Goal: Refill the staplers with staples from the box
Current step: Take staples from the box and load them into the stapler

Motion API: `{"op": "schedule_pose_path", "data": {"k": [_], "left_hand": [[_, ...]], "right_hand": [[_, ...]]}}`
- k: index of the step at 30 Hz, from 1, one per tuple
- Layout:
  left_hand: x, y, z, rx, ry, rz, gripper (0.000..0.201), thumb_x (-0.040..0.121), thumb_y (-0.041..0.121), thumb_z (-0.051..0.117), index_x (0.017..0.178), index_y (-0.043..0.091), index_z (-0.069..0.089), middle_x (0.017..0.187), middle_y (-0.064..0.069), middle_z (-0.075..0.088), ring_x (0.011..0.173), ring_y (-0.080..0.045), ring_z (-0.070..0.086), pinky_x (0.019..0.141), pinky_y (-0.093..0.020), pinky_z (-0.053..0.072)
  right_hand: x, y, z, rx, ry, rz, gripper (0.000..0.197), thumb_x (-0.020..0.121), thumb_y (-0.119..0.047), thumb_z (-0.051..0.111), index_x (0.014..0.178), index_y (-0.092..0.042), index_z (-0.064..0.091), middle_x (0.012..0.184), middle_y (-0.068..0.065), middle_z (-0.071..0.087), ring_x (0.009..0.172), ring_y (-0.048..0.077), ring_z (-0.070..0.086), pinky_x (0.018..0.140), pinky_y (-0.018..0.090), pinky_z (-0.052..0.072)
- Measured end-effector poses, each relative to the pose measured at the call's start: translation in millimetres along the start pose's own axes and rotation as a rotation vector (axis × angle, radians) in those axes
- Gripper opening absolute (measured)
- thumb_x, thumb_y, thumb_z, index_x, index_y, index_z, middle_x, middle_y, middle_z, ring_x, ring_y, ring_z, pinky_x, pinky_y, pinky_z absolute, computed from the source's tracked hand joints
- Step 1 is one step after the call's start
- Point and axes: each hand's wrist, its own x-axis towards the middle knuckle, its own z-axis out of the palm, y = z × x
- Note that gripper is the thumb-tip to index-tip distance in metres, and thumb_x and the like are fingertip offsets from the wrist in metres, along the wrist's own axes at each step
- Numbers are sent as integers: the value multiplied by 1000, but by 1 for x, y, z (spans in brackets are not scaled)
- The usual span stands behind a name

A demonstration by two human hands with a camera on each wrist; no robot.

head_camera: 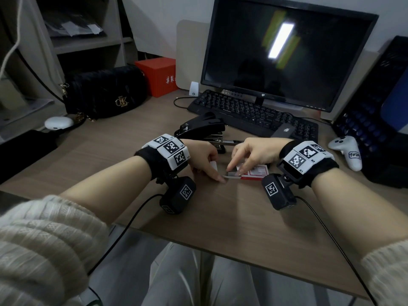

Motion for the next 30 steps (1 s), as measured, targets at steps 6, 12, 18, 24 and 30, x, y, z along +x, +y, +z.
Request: {"op": "schedule_pose_path", "data": {"k": [6, 12, 18, 24, 30], "left_hand": [[1, -1, -1, 8, -1, -5, 58, 66, 61, 79, 97, 17, 58, 88, -6, 68, 69, -14, 64, 62, -25, 53], [1, 0, 0, 11, -12, -15, 63, 66, 62, 78, 104, 15, 60, 99, -10, 71, 74, -15, 65, 65, -27, 55], [1, 0, 0, -14, -10, -23, 63, 66, 60, 79, 104, 13, 61, 99, -11, 71, 71, -14, 64, 60, -24, 53], [1, 0, 1, -31, -9, -28, 55, 65, 59, 80, 95, 17, 59, 90, -6, 69, 67, -12, 62, 58, -23, 51], [0, 2, 0, -25, -7, -27, 59, 66, 57, 80, 101, 13, 60, 87, -3, 68, 67, -13, 63, 56, -23, 51]], "right_hand": [[-2, -1, 1, 31, 14, -4, 29, 78, -7, 77, 94, -32, 75, 96, -5, 57, 90, 18, 58, 90, 43, 49], [-3, -3, -2, 8, -16, 16, 29, 80, -7, 76, 94, -32, 75, 103, 3, 67, 89, 18, 59, 90, 41, 50], [-3, -6, -3, 78, -20, 105, 16, 86, -13, 71, 101, -16, 76, 63, -7, 67, 48, 8, 53, 56, 19, 45], [2, -8, 3, 30, 51, 81, 17, 82, -21, 76, 98, -14, 76, 67, -8, 64, 54, 8, 49, 48, 15, 38], [1, -5, 5, 28, 82, 49, 14, 79, -20, 79, 93, -16, 78, 72, -5, 68, 69, 18, 52, 55, 15, 41]]}}
